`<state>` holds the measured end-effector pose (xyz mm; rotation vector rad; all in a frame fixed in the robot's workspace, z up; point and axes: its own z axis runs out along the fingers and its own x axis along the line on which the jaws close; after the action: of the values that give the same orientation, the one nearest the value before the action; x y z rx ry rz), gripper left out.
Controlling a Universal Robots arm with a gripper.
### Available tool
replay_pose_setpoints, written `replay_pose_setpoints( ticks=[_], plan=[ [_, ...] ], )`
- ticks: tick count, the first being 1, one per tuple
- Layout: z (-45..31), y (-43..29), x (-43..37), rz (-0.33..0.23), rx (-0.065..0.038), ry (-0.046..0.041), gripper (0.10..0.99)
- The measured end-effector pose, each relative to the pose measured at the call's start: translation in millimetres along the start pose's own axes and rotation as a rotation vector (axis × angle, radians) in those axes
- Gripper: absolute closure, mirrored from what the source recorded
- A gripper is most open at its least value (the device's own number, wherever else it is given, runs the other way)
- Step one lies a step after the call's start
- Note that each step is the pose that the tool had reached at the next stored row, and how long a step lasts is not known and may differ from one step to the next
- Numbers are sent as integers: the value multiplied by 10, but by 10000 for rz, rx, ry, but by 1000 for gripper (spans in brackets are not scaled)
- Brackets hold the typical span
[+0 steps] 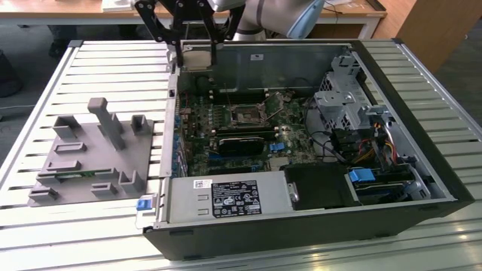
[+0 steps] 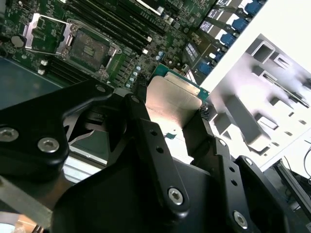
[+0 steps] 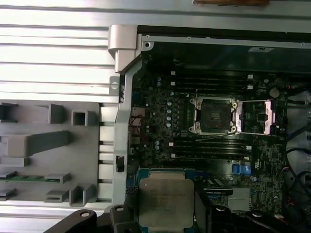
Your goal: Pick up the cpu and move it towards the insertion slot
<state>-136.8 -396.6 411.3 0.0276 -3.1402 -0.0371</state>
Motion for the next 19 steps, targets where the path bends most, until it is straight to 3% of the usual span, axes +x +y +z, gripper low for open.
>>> replay_pose_setpoints(
  ticks=[19],
  plan=[
    [0,-2,-217,1,1,0,545]
  ],
)
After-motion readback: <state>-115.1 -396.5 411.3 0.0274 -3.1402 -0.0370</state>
